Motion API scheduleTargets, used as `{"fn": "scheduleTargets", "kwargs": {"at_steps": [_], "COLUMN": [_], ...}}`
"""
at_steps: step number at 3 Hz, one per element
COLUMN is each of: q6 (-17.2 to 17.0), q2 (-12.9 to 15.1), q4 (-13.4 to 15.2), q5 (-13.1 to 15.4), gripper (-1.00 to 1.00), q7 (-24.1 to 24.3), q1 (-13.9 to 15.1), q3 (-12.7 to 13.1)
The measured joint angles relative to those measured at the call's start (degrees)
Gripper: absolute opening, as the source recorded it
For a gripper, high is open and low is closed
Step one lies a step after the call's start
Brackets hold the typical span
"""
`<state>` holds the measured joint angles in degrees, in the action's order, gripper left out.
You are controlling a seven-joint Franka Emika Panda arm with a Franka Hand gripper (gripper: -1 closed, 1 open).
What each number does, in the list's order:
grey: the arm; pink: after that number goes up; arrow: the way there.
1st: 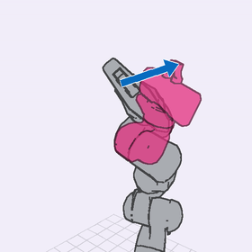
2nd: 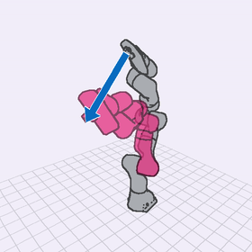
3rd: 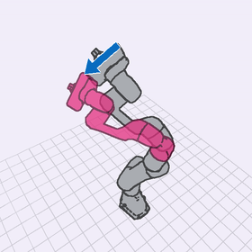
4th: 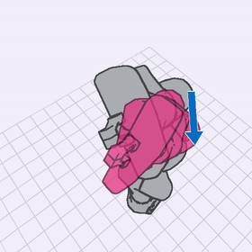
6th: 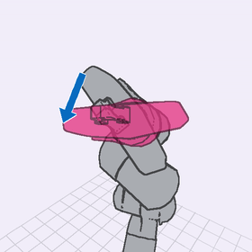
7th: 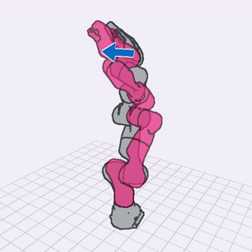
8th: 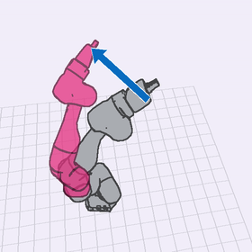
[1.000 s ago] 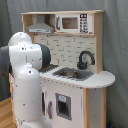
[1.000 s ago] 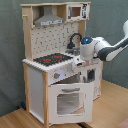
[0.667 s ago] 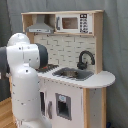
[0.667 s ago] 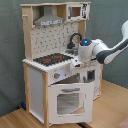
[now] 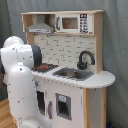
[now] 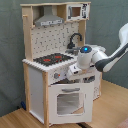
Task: Play with the kitchen
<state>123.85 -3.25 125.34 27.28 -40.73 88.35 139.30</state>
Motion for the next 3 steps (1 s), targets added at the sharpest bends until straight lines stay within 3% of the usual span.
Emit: {"fn": "scheduleTargets", "kwargs": {"at_steps": [2,3], "q6": [11.39,16.56], "q2": [-5.05,-3.53], "q4": [1.29,1.28], "q5": [-2.13,-2.13], "gripper": [1.00,1.00], "q7": [0.05,0.76], "q1": [0.42,2.98], "q3": [-0.12,-0.41]}}
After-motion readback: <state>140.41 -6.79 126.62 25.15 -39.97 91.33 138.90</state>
